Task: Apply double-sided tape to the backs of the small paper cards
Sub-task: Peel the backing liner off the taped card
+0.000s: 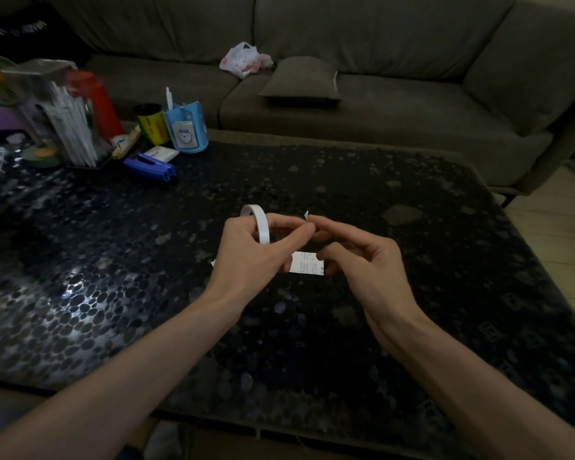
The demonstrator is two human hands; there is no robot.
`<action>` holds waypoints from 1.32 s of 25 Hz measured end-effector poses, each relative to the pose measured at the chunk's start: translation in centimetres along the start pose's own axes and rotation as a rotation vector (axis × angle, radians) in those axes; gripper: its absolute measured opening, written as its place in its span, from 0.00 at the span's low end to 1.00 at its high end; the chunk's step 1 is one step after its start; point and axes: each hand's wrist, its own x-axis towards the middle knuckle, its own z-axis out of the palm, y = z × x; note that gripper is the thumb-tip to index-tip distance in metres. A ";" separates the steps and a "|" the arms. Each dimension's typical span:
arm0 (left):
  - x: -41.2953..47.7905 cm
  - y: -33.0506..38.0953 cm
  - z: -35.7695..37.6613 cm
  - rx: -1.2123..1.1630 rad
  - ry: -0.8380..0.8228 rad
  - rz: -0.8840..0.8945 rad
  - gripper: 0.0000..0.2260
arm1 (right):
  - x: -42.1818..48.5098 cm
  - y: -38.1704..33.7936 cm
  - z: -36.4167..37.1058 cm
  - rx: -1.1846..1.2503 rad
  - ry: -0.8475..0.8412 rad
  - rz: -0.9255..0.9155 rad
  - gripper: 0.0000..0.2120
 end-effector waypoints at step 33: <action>-0.2 1.0 0.1 0.044 -0.005 -0.025 0.02 | 0.0 0.2 -0.1 0.009 -0.040 -0.017 0.21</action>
